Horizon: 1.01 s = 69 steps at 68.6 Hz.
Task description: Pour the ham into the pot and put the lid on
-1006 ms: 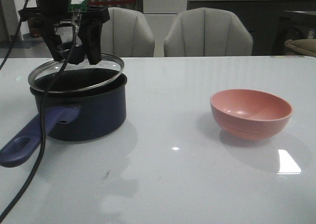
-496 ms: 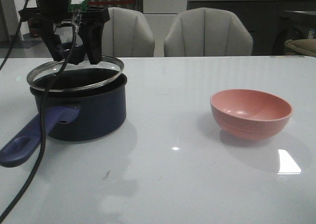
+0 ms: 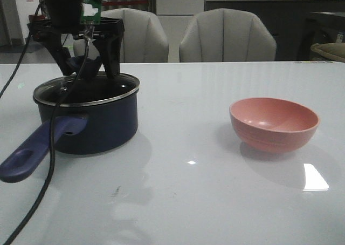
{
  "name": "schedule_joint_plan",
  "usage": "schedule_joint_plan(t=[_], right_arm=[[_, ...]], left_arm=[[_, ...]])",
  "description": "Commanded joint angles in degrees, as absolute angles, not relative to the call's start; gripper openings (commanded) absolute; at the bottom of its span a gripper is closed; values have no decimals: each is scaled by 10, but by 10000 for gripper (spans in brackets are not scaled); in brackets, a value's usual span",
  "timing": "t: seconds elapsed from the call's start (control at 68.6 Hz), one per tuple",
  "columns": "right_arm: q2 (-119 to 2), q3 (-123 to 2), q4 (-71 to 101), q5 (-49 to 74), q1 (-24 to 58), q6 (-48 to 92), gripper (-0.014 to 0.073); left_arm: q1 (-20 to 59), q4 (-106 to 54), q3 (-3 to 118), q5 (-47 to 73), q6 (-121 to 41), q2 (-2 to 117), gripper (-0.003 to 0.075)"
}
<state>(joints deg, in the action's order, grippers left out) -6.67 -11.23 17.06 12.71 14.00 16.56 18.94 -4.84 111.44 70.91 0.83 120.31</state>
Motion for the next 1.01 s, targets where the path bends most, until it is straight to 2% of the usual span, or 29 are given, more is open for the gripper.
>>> schedule_joint_plan(t=[0.0, 0.277, 0.583, 0.7, 0.992], right_arm=[[-73, -127, 174, 84, 141, 172, 160], [-73, -127, 174, 84, 141, 172, 160], [-73, -127, 174, 84, 141, 172, 160], [-73, -127, 174, 84, 141, 172, 160], [-73, -127, 174, 84, 141, 172, 160]], left_arm=[[192, -60, 1129, 727, 10, 1176, 691], [191, -58, 1129, 727, 10, 1148, 691], [191, -46, 1097, 722, -17, 1035, 691], [191, -46, 1040, 695, -24, 964, 691], [191, -43, 810, 552, -40, 756, 691]])
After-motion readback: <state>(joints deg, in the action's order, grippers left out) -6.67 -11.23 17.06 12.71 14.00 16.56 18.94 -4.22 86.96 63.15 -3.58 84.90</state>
